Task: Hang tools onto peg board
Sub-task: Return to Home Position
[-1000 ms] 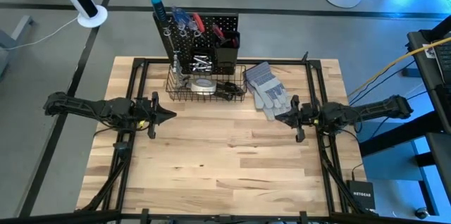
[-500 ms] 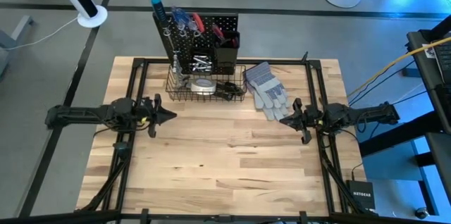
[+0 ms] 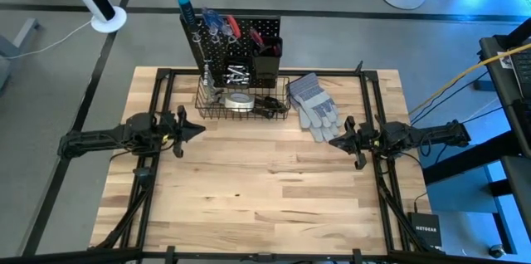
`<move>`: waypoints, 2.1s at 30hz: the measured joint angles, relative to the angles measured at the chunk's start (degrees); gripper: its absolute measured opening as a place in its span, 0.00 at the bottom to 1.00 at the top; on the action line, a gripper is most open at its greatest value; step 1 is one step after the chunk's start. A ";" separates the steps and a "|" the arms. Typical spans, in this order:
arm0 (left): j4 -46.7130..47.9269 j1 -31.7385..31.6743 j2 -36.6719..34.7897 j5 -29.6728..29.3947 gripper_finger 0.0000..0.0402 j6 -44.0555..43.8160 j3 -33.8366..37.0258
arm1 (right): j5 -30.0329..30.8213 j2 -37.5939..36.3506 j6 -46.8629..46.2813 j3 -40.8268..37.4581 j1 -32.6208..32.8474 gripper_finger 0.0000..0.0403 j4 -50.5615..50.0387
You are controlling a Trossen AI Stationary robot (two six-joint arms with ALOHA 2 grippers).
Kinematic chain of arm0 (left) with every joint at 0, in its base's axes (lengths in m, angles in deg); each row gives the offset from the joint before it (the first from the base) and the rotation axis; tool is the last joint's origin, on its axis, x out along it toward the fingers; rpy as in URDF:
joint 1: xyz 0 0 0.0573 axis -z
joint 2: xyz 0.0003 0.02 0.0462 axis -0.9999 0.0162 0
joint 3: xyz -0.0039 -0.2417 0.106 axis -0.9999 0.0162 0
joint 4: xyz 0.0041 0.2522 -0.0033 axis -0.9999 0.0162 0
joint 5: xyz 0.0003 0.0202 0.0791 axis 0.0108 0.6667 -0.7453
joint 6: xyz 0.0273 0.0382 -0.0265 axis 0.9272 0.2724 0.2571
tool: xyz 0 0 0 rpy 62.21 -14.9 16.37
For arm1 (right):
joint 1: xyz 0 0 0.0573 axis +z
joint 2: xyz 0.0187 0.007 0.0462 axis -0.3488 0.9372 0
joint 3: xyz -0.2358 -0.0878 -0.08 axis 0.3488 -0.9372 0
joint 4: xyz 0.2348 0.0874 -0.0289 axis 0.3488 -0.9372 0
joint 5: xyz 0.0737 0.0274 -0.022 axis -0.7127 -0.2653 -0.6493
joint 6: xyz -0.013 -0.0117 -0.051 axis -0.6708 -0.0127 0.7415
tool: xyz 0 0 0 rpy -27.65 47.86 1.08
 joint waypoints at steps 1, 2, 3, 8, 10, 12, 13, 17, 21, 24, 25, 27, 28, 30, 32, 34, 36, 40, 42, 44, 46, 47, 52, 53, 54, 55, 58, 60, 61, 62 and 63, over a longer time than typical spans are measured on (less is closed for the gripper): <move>0.01 0.00 0.01 0.03 0.01 -0.66 0.00 | -0.02 0.00 0.00 -0.02 0.00 0.03 0.00; 0.05 0.00 0.06 0.07 0.01 -1.48 0.00 | -0.12 0.00 0.00 -0.02 0.00 0.03 -0.04; 0.04 0.04 0.06 0.06 0.01 -2.32 0.00 | -0.48 0.02 -0.02 -0.02 0.00 0.03 -0.16; 0.06 0.04 0.02 0.06 0.01 -3.70 0.00 | -1.07 0.66 1.03 -0.04 0.00 0.03 -0.15; 0.06 0.04 0.04 0.06 0.01 -3.09 0.00 | -1.07 0.67 1.04 -0.07 0.00 0.03 -0.15; 0.10 0.04 0.04 0.06 0.01 -2.89 0.00 | -1.07 0.66 1.04 -0.07 0.00 0.03 -0.03; 0.08 0.04 0.04 0.06 0.01 -2.89 0.00 | -1.08 0.66 1.05 -0.07 0.00 0.03 0.03; 0.11 0.04 0.04 0.06 0.01 -2.89 0.00 | -1.03 0.66 1.10 -0.09 0.00 0.03 0.33; 0.13 0.04 0.04 0.06 0.01 -2.89 0.00 | -1.00 0.63 1.14 -0.09 0.00 0.03 0.42; 0.13 0.04 0.04 0.06 0.01 -2.89 0.00 | -1.00 0.63 1.14 -0.09 0.00 0.03 0.48; 0.13 0.04 0.04 0.06 0.01 -2.89 0.00 | -1.00 0.63 1.14 -0.09 0.00 0.03 0.49; 0.13 0.04 0.04 0.06 0.01 -2.89 0.00 | -1.02 0.63 1.14 -0.09 0.00 0.03 0.60; 0.13 0.04 0.05 0.06 0.01 -2.89 0.00 | -1.00 0.63 1.11 -0.09 0.00 0.03 0.68; 0.13 0.04 0.04 0.06 0.01 -2.89 0.00 | -1.00 0.63 1.12 -0.09 0.00 0.03 0.74; 0.13 0.04 0.04 0.06 0.01 -2.89 0.00 | -1.03 0.63 1.13 -0.10 0.00 0.03 0.85; 0.13 0.04 0.04 0.06 0.01 -2.89 0.00 | -1.03 0.63 1.14 -0.11 0.00 0.03 0.85; 0.13 0.04 0.04 0.06 0.01 -2.89 0.00 | -1.04 0.63 1.12 -0.11 0.00 0.03 0.88; 0.13 0.04 0.06 0.06 0.01 -2.89 0.02 | -1.06 0.63 1.11 -0.11 0.00 0.03 0.92; 0.13 0.04 0.04 0.06 0.01 -2.89 0.02 | -1.07 0.63 1.13 -0.11 0.00 0.03 0.94; 0.14 0.04 0.04 0.06 0.01 -2.89 0.02 | -1.07 0.63 1.11 -0.11 0.00 0.03 0.95; 0.15 0.04 0.04 0.06 0.01 -2.89 0.02 | -1.07 0.63 1.11 -0.11 0.00 0.03 0.98; 0.15 0.04 0.04 0.06 0.01 -2.89 0.02 | -1.09 0.63 1.11 -0.11 0.00 0.03 0.98; 0.13 0.04 0.04 0.06 0.01 -2.89 0.02 | -1.10 0.63 1.11 -0.11 0.00 0.03 1.01; 0.13 0.04 0.04 0.06 0.01 -2.89 0.02 | -1.11 0.63 1.11 -0.11 0.00 0.03 1.01; 0.13 0.04 0.04 0.06 0.01 -2.89 0.02 | -1.11 0.63 1.11 -0.11 0.00 0.03 1.03; 0.15 0.04 0.04 0.06 0.01 -2.89 0.02 | -1.11 0.63 1.11 -0.11 0.00 0.03 1.02; 0.15 0.04 0.04 0.06 0.01 -2.89 0.02 | -1.11 0.63 1.11 -0.11 0.00 0.03 1.03; 0.13 0.04 0.04 0.06 0.01 -2.89 0.02 | -1.11 0.63 1.11 -0.11 0.00 0.03 1.03; 0.13 0.04 0.04 0.06 0.01 -2.89 0.02 | -1.12 0.63 1.11 -0.11 0.00 0.03 1.03; 0.15 0.04 0.04 0.06 0.01 -2.88 0.03 | -1.12 0.63 1.11 -0.11 0.00 0.03 1.03; 0.15 0.04 0.04 0.06 0.01 -2.89 0.04 | -1.14 0.63 1.11 -0.11 0.00 0.03 1.03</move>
